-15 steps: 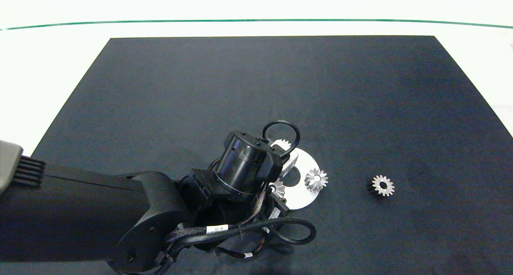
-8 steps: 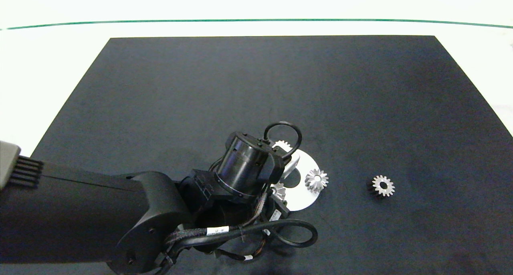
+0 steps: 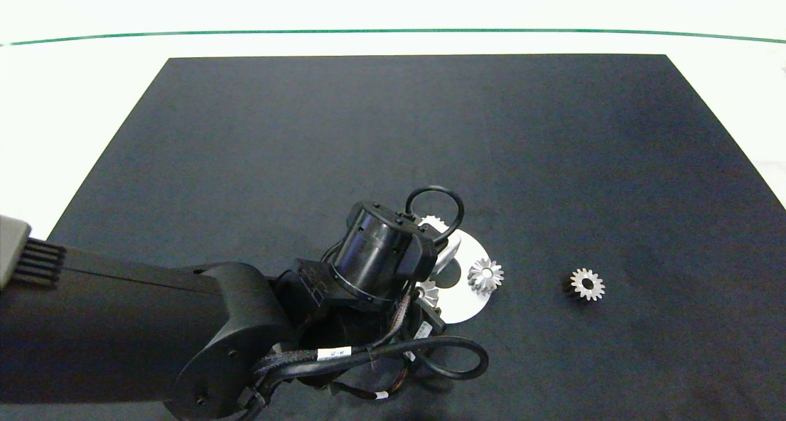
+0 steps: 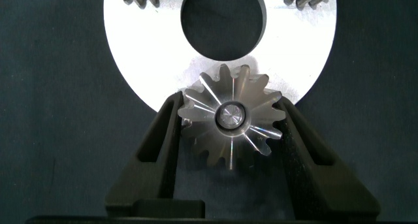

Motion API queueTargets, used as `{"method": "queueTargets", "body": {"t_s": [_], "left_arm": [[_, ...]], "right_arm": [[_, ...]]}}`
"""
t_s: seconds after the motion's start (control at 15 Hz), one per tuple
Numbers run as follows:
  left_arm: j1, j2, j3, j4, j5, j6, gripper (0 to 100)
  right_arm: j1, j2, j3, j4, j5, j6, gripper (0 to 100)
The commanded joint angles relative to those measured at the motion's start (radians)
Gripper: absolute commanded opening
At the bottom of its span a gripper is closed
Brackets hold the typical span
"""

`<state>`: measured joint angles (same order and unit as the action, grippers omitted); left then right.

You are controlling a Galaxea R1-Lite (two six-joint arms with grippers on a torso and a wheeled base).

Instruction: Remove an incorrectly installed larger gear and replace it with the correct smaller gear

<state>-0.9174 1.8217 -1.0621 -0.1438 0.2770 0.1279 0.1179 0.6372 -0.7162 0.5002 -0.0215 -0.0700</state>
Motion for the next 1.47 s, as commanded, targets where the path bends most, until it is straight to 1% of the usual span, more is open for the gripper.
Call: {"method": "queueTargets", "body": {"t_s": [0.07,0.27,0.53,1.2,1.47], "left_arm": [[0.000,-0.012,0.001,-0.003,0.002,0.001,25],[0.000,-0.021,0.004,-0.003,0.002,0.001,25],[0.000,-0.033,0.002,0.000,0.008,0.003,25],[0.011,-0.102,0.017,0.047,0.008,0.001,25],[0.031,-0.134,0.016,0.075,0.008,0.001,25]], "right_arm": [[0.000,0.001,0.000,0.003,0.000,-0.001,100],[0.000,-0.001,-0.002,0.003,0.000,-0.001,100],[0.000,-0.002,-0.006,0.003,-0.002,-0.001,100],[-0.001,0.007,-0.008,0.003,-0.003,-0.001,100],[-0.003,0.001,-0.006,0.003,-0.005,-0.001,100]]}}
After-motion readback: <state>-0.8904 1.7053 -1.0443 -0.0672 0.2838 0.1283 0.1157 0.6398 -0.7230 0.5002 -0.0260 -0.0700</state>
